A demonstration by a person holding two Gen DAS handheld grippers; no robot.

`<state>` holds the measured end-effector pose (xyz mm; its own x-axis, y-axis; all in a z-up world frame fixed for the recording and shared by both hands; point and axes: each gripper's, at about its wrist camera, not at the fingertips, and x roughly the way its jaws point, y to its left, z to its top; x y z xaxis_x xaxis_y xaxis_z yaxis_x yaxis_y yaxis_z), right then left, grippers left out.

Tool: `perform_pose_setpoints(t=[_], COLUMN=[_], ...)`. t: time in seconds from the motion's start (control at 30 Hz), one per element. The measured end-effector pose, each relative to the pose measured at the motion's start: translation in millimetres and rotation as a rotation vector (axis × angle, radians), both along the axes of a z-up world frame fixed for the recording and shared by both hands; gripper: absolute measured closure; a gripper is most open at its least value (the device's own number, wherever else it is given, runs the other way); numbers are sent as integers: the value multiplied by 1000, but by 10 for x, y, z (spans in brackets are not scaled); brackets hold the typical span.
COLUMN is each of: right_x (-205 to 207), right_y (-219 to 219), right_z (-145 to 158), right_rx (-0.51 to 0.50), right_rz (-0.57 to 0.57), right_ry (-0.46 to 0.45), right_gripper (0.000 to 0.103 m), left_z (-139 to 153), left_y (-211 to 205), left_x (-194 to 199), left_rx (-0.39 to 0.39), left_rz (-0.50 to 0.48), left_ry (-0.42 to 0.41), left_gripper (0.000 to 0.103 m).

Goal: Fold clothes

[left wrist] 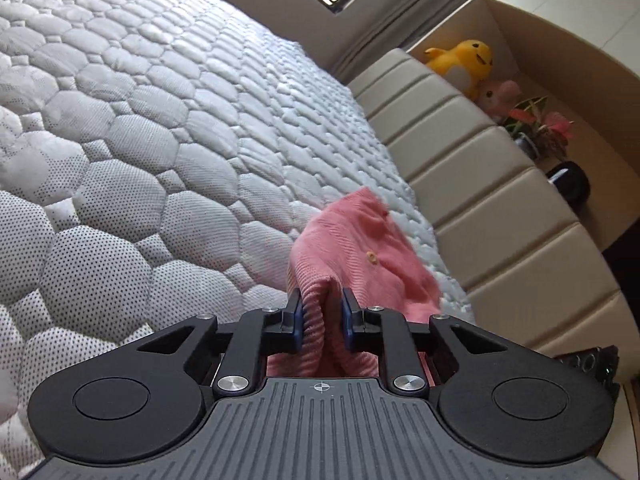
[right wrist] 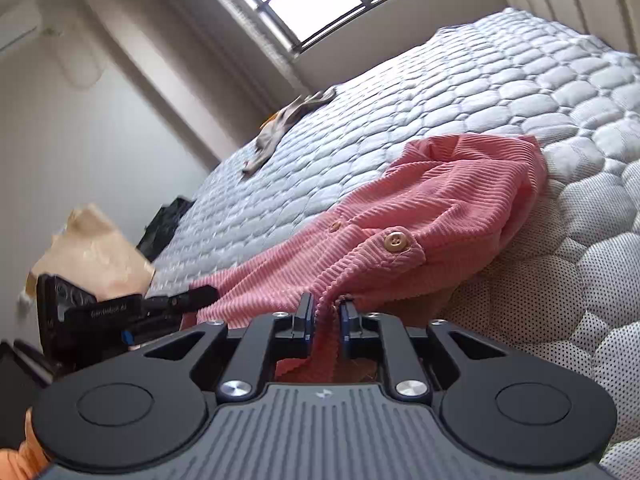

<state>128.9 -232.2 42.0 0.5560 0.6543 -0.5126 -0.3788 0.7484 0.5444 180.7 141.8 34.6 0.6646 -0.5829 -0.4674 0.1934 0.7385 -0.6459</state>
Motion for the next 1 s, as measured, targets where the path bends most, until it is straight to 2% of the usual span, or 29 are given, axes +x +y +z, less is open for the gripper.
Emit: perform_pose_setpoints(t=[0.07,0.17,0.2,0.27,0.33,0.4,0.53,0.6,0.63,0.67,0.73,0.87,1.0], right_x=[-121,-405,-517,-704,-823,-910,-1072,-1110,-1093,-1058,-887,-475,-39], right_y=[107,293,340,415,650,887,1294,1378,1398,1378,1245,838,389], right_z=[42,71,97,160,159,79,-184,-297,-339,-338,-213,77,194], right_rx=[-163,-402,-432,-445,-467,-519,-653,-715,-741,-742,-669,-486,-343], right_rz=[50,101,131,199,287,384,529,550,542,524,463,310,140], right_ry=[-64,-231,-285,-375,-450,-499,-596,-622,-633,-636,-583,-464,-343], right_gripper=[79,65,61,40,29,29,29,29,34,56,80,83,85], left_z=[21,-154,-225,-317,-321,-296,-164,-106,-78,-50,6,100,146], left_y=[12,119,175,345,474,555,531,480,455,430,379,255,33], left_x=[-117,-181,-200,-264,-312,-346,-391,-426,-445,-463,-499,-536,-497], left_rx=[37,92,102,58,32,24,76,115,135,155,195,246,284], left_rz=[5,66,95,139,176,200,187,168,159,150,131,74,5], left_ry=[-9,51,74,98,96,85,38,8,-7,-23,-53,-113,-159], left_gripper=[82,75,73,57,48,36,32,30,29,26,22,10,9])
